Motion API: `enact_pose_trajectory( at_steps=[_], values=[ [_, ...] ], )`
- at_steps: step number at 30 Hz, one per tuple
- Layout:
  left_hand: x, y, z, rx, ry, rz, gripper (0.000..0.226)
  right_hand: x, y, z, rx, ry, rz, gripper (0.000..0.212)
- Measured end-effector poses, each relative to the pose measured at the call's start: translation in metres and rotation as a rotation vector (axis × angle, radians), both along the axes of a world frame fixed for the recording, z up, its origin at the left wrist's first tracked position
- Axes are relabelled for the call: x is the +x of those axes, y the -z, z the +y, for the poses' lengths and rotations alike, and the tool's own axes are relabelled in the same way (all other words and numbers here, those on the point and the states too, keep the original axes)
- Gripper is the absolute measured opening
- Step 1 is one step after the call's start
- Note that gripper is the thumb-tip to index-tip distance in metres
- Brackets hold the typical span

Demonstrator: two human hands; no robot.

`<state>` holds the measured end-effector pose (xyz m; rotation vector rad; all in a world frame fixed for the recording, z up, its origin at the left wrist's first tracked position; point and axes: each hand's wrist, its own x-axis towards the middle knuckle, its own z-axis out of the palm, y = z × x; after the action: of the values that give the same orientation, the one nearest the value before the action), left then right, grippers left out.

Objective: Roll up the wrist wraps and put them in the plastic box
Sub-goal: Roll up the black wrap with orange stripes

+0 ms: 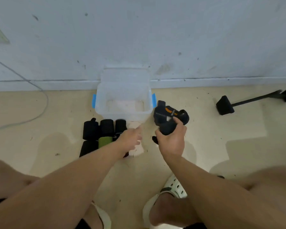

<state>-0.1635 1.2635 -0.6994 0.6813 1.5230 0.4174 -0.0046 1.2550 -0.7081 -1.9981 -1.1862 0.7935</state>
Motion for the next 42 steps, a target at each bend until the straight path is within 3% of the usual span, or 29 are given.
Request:
enact_pose_trajectory(
  at_steps=[2,5,8,11,13,15,17,20,21,23,25,29,33,38,42],
  values=[
    [0.007,-0.037,0.002,-0.081,-0.057,-0.189,0.063,-0.006,-0.029,-0.023,0.129,-0.065,0.042,0.074],
    [0.012,-0.078,-0.008,-0.21,-0.05,-0.369,0.065,-0.021,-0.072,-0.075,0.276,-0.23,0.095,0.074],
    [0.011,-0.104,-0.022,-0.239,0.008,-0.335,0.036,-0.026,-0.113,-0.135,0.264,-0.486,0.05,0.08],
    [0.0,-0.125,-0.033,-0.114,0.082,-0.122,0.017,-0.01,-0.143,-0.173,0.096,-0.74,0.018,0.088],
    [-0.01,-0.152,-0.04,-0.035,0.168,-0.127,0.027,0.003,-0.164,-0.18,0.145,-0.731,0.078,0.058],
    [-0.021,-0.187,-0.048,0.044,0.31,-0.209,0.032,0.018,-0.176,-0.165,0.232,-0.553,0.127,0.026],
    [-0.033,-0.22,-0.055,0.159,0.459,-0.239,0.04,0.035,-0.191,-0.131,0.186,-0.496,0.035,0.038],
    [-0.043,-0.261,-0.067,0.322,0.575,-0.304,0.045,0.051,-0.215,-0.086,-0.124,-0.832,-0.122,0.083],
    [-0.045,-0.271,-0.07,0.361,0.572,-0.336,0.046,0.05,-0.219,-0.078,-0.18,-0.928,-0.129,0.082],
    [-0.051,-0.283,-0.072,0.428,0.538,-0.34,0.05,0.041,-0.221,-0.067,-0.16,-0.973,-0.162,0.049],
    [-0.059,-0.283,-0.068,0.457,0.476,-0.302,0.06,0.032,-0.22,-0.055,-0.022,-0.887,-0.181,0.017],
    [-0.071,-0.25,-0.066,0.297,0.334,-0.295,0.064,0.014,-0.216,-0.04,0.262,-0.796,-0.192,0.028],
    [-0.052,-0.21,-0.065,0.195,0.09,-0.38,0.062,-0.014,-0.196,-0.038,0.445,-0.795,-0.265,0.016],
    [-0.056,-0.181,-0.05,0.161,-0.105,-0.228,0.03,-0.009,-0.174,-0.017,0.195,-0.65,-0.173,0.045],
    [-0.068,-0.162,-0.034,0.13,-0.238,-0.127,0.017,0.01,-0.153,0.021,-0.214,-0.707,-0.322,0.053]
  ],
)
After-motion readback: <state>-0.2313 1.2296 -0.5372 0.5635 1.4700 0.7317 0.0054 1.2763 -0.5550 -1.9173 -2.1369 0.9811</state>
